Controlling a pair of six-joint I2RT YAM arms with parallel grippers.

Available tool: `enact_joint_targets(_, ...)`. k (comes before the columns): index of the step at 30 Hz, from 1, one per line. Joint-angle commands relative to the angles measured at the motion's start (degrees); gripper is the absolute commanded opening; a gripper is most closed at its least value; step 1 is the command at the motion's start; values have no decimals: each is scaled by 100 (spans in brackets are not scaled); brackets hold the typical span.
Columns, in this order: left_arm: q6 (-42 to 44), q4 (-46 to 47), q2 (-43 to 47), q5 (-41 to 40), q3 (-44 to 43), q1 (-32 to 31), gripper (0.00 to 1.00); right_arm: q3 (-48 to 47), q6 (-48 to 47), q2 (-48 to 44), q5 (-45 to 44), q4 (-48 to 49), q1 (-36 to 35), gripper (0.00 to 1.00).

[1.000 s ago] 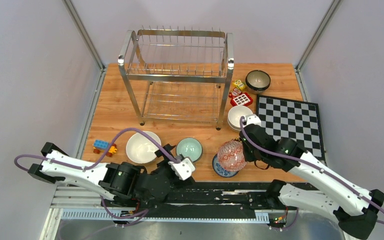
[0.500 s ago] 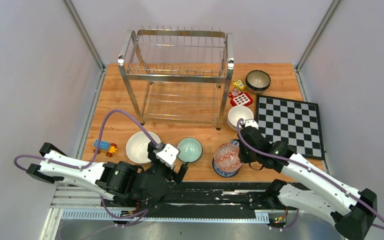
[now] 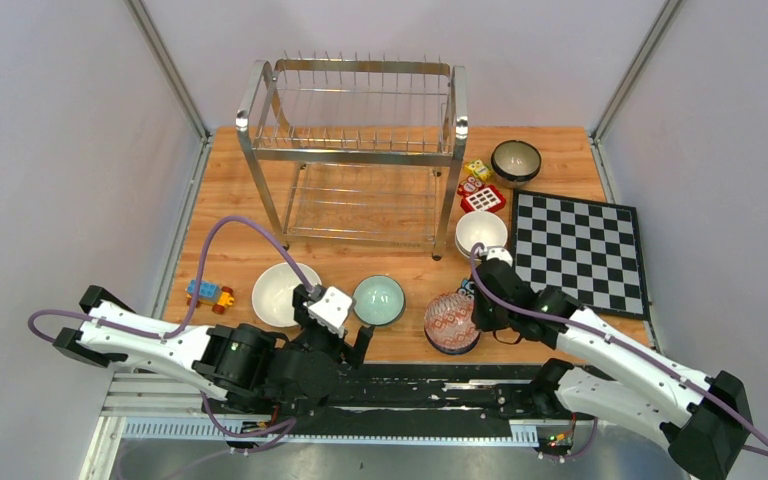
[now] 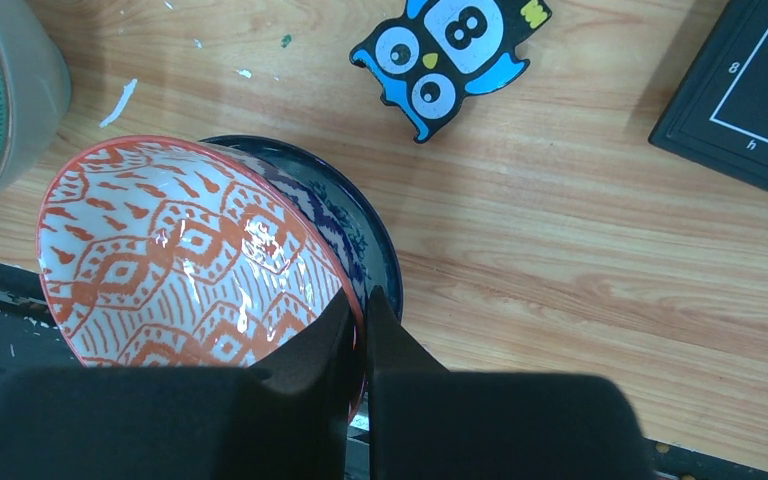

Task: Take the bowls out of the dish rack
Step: Place the bowl with the bowl.

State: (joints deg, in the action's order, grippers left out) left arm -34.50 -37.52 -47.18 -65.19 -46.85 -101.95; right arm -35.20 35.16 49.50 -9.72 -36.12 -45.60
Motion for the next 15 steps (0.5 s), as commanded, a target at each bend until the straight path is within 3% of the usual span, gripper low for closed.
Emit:
enact_joint_targets(1,-259,-18,-15,-118,71,30,100,101,172,-6,113,206,82,3)
enact_joint_targets(7,-316,-57,-60,-107,71,30,100,237,203,0,197,234,78,4)
enact_joint_targets(15,-381,-65,-113,-105,97,27,100,294,213,-29,344,263,77,14)
